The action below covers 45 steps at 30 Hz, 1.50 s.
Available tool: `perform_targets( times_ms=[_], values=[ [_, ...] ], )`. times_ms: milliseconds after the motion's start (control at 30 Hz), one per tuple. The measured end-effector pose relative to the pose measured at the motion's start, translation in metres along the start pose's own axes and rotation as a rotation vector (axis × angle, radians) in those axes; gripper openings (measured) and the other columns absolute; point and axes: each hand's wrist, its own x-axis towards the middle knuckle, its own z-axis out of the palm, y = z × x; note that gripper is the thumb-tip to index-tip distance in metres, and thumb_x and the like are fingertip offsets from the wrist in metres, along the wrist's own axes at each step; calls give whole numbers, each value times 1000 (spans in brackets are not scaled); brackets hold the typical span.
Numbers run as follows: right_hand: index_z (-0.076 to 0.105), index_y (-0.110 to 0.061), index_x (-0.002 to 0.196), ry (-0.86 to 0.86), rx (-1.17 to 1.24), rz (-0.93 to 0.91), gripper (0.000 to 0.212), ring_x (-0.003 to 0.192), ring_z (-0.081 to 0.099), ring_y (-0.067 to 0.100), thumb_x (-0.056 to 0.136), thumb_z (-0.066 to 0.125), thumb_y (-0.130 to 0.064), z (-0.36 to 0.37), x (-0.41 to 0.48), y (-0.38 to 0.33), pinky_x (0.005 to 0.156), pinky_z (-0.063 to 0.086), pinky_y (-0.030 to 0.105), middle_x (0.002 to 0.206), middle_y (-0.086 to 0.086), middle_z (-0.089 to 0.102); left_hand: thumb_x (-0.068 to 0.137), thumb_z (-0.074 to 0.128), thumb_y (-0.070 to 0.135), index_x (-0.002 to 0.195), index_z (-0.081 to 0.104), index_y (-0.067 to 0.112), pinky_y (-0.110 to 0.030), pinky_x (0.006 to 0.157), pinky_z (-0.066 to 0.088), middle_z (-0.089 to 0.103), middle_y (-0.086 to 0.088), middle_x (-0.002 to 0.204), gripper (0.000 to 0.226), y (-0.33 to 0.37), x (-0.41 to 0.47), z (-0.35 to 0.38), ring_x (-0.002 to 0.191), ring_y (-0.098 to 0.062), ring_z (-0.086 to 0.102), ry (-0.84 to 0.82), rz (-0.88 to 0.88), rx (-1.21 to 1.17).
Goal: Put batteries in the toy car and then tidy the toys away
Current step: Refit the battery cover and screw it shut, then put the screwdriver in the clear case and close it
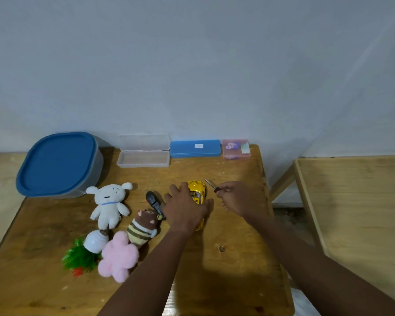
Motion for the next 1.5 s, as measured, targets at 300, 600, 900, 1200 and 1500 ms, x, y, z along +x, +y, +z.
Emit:
perform_targets(
  times_ms=[300,600,900,1200,1500],
  values=[
    [69,-13,121,-94,-22,-120,35,66,63,7,88,64,-1,68,24,-55,60,56,25,100,1,68,77,69,48,140,46,24,-50,93,52,48,-9,137,71,-88,36,-64,122,-31,50,51,-13,-153],
    [72,-20,119,65,-308,-189,32,107,63,19,87,66,-14,140,89,-122,93,49,31,119,3,70,75,77,25,139,49,20,-47,98,51,45,-13,138,71,-171,136,-110,122,-34,52,90,104,-200],
    [66,-39,120,143,-529,-198,29,91,59,21,92,57,-35,177,138,-123,82,56,42,108,7,62,66,85,28,154,23,21,-44,103,46,36,-17,148,107,-186,206,-95,131,-35,41,-5,190,-389],
    [69,-37,119,153,-575,-185,30,113,49,27,91,62,-30,185,150,-121,93,47,40,107,11,63,69,86,14,158,8,27,-29,93,49,46,-1,137,119,-191,220,-86,118,-17,49,-9,187,-612],
    [71,-25,104,465,-334,-198,19,101,59,22,87,64,-27,180,147,-121,80,48,32,104,2,68,68,89,11,161,4,27,-22,97,36,39,-7,153,126,-193,220,-82,133,-20,42,2,151,-646]
  ],
)
